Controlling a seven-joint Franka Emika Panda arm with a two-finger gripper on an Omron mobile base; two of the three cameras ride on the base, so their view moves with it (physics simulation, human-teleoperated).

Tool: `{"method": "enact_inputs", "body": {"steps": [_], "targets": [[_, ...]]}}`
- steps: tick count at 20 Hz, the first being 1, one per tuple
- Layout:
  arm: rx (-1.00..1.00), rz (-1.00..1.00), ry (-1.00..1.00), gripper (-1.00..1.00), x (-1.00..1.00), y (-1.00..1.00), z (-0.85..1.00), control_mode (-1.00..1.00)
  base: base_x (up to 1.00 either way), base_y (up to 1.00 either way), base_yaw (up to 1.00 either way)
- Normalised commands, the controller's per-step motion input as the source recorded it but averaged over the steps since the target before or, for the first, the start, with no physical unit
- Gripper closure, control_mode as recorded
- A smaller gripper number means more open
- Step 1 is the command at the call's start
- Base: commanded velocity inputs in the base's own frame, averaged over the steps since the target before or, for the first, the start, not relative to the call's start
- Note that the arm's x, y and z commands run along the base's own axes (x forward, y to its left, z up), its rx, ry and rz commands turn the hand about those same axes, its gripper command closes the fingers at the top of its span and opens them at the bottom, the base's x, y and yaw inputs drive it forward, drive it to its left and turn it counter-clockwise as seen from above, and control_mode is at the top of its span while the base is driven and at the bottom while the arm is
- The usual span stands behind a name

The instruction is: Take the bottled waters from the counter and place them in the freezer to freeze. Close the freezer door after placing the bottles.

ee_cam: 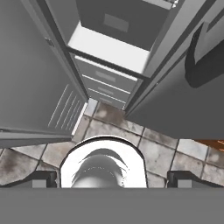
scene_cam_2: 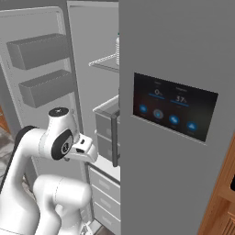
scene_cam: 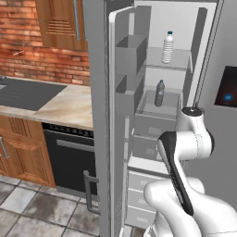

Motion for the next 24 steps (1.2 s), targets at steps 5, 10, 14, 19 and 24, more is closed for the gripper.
{"method": "enact_inputs", "body": {"steps": [5, 10, 14, 19, 24], "targets": [[0.0, 0.0, 0.0, -1.0, -0.07, 0.0, 0.0, -1.0, 0.0, 0.0, 0.0], [0.0, 0.0, 0.0, -1.0, -0.07, 0.0, 0.0, 1.0, -0.36, 0.03, -0.07], [0.0, 0.0, 0.0, -1.0, 0.0, 0.0, 0.0, 1.0, -0.45, 0.23, -0.16], [0.0, 0.0, 0.0, -1.0, 0.0, 0.0, 0.0, 1.0, -0.48, 0.21, -0.24], [0.0, 0.0, 0.0, -1.0, 0.0, 0.0, 0.0, 1.0, -0.32, 0.19, -0.28]]}}
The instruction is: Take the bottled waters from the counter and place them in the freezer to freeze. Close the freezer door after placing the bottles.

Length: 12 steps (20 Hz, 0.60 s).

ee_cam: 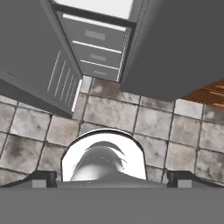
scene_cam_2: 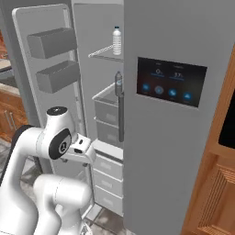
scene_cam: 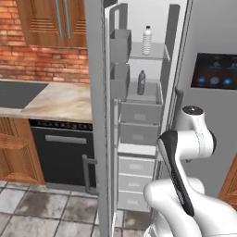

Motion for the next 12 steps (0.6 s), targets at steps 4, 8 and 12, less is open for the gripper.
{"method": "enact_inputs", "body": {"steps": [4, 8, 12], "targets": [[0.0, 0.0, 0.0, -1.0, 0.0, 0.0, 0.0, 1.0, -0.2, 0.23, -0.28], [0.0, 0.0, 0.0, -1.0, 0.0, 0.0, 0.0, 1.0, -0.15, 0.32, -0.25], [0.0, 0.0, 0.0, -1.0, 0.0, 0.0, 0.0, 1.0, -0.28, 0.29, -0.25]]}}
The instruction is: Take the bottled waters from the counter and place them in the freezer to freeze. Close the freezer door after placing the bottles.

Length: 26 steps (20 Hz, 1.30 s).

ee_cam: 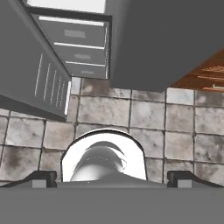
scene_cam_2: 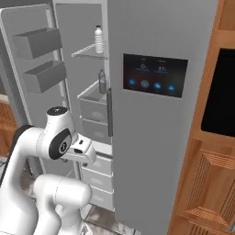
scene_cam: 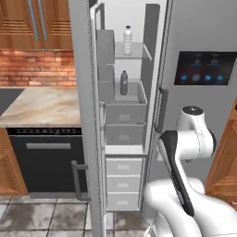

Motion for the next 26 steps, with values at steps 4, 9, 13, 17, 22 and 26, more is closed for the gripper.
{"method": "enact_inputs", "body": {"steps": [4, 9, 13, 17, 22, 26], "targets": [[0.0, 0.0, 0.0, -1.0, 0.0, 0.0, 0.0, 1.0, -0.32, 0.31, -0.25], [0.0, 0.0, 0.0, -1.0, 0.0, 0.0, 0.0, 1.0, -0.17, 0.56, -0.2], [0.0, 0.0, 0.0, -1.0, 0.0, 0.0, 0.0, 1.0, -0.26, 0.61, -0.15], [0.0, 0.0, 0.0, -1.0, 0.0, 0.0, 0.0, 1.0, -0.43, 0.31, -0.11], [0.0, 0.0, 0.0, -1.0, 0.0, 0.0, 0.0, 1.0, -0.53, 0.01, -0.05], [0.0, 0.0, 0.0, -1.0, 0.0, 0.0, 0.0, 1.0, -0.23, 0.05, 0.04]]}}
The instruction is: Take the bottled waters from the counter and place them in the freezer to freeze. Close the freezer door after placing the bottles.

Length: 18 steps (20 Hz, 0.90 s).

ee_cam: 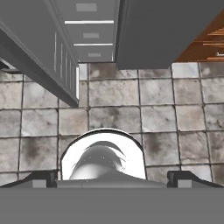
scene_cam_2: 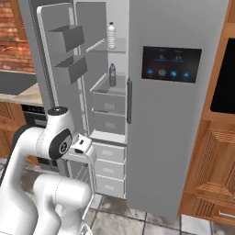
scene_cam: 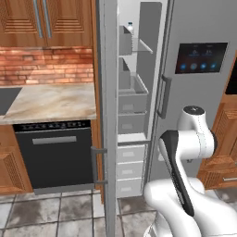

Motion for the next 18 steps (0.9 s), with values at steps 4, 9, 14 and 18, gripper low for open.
{"method": "enact_inputs", "body": {"steps": [4, 9, 14, 18], "targets": [[0.0, 0.0, 0.0, -1.0, 0.0, 0.0, 0.0, 1.0, -0.01, 0.01, 0.0], [0.0, 0.0, 0.0, -1.0, 0.0, 0.0, 0.0, 1.0, 0.0, 0.25, 0.0], [0.0, 0.0, 0.0, -1.0, 0.0, 0.0, 0.0, 1.0, -0.12, 0.31, -0.08], [0.0, 0.0, 0.0, -1.0, 0.0, 0.0, 0.0, 1.0, -0.26, 0.4, -0.07]]}}
